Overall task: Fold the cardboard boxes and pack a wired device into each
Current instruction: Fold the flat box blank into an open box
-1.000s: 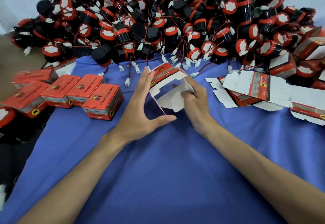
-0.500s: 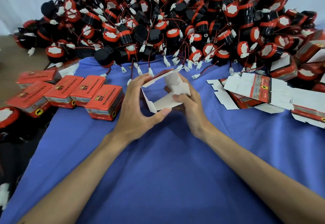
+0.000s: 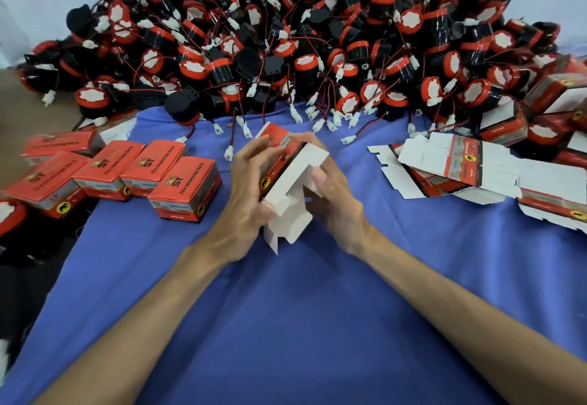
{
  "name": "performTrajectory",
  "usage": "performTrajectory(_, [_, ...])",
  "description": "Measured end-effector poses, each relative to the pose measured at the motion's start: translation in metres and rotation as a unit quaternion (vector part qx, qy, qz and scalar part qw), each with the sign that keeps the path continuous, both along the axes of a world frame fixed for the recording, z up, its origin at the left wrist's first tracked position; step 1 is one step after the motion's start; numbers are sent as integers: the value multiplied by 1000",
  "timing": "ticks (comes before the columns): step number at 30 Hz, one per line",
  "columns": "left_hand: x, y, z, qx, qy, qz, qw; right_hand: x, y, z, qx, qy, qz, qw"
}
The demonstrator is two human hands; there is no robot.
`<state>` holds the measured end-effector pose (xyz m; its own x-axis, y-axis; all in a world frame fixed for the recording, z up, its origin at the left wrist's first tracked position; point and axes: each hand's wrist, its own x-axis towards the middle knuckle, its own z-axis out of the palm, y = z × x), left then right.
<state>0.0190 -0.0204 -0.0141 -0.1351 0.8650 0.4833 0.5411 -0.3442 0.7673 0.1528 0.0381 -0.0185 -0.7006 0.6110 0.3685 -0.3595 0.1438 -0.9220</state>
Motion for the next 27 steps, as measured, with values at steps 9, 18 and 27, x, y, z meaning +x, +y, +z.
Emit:
performTrajectory(9, [-14, -11, -9, -2, 34, -15, 999, 1, 6, 5, -16, -41, -11, 999])
performTrajectory(18, [-36, -13, -7, -26, 97, -33, 994, 3, 11, -1, 5, -54, 16, 998])
performTrajectory(27, [-40, -11, -7, -49, 117, -31, 991, 5, 13, -1, 37, -100, 18, 994])
